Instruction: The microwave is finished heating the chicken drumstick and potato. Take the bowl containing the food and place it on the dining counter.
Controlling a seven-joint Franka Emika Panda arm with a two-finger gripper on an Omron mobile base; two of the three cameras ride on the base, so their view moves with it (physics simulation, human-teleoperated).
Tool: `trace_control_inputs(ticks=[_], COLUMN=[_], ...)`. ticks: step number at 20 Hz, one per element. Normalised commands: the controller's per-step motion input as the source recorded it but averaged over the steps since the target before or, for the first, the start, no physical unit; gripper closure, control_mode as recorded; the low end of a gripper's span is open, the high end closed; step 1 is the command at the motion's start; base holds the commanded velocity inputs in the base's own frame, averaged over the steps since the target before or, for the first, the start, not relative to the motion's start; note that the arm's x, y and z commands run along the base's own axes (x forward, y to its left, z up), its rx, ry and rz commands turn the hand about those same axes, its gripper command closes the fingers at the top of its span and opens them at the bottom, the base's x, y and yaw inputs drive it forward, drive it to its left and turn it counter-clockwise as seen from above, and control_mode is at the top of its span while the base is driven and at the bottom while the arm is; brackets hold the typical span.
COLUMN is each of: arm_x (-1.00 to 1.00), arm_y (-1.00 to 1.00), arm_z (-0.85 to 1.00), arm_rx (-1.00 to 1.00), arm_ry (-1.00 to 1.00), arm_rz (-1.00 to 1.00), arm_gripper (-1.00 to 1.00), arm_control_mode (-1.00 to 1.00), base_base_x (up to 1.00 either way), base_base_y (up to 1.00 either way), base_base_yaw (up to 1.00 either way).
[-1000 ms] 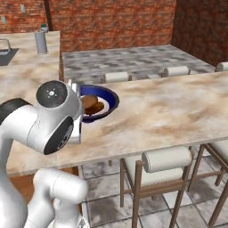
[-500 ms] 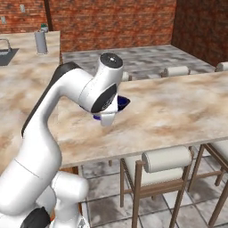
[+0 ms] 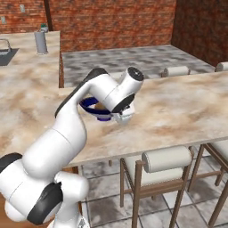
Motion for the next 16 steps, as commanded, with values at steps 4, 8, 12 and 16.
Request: trace_control_inputs(ticks=[4, 8, 12, 16], arm_x=[0.83, 0.69, 0.66, 0.71], arm_y=[0.03, 0.13, 0.22, 0.3], arm_z=[-0.96, -0.51, -0.37, -0.47], arm_rx=[0.0, -0.03, -0.09, -0.12], arm_ry=[-0.11, -0.03, -0.03, -0.04], arm_rz=[0.25, 0.11, 0.04, 0.03], arm_gripper=[1.0, 1.0, 1.0, 1.0], arm_control_mode=[-1.0, -1.0, -1.0, -1.0], base_base_x=[0.0, 0.0, 0.0, 0.0], base_base_y=[0.0, 0.0, 0.0, 0.0], base_base_yaw=[0.0, 0.0, 0.0, 0.0])
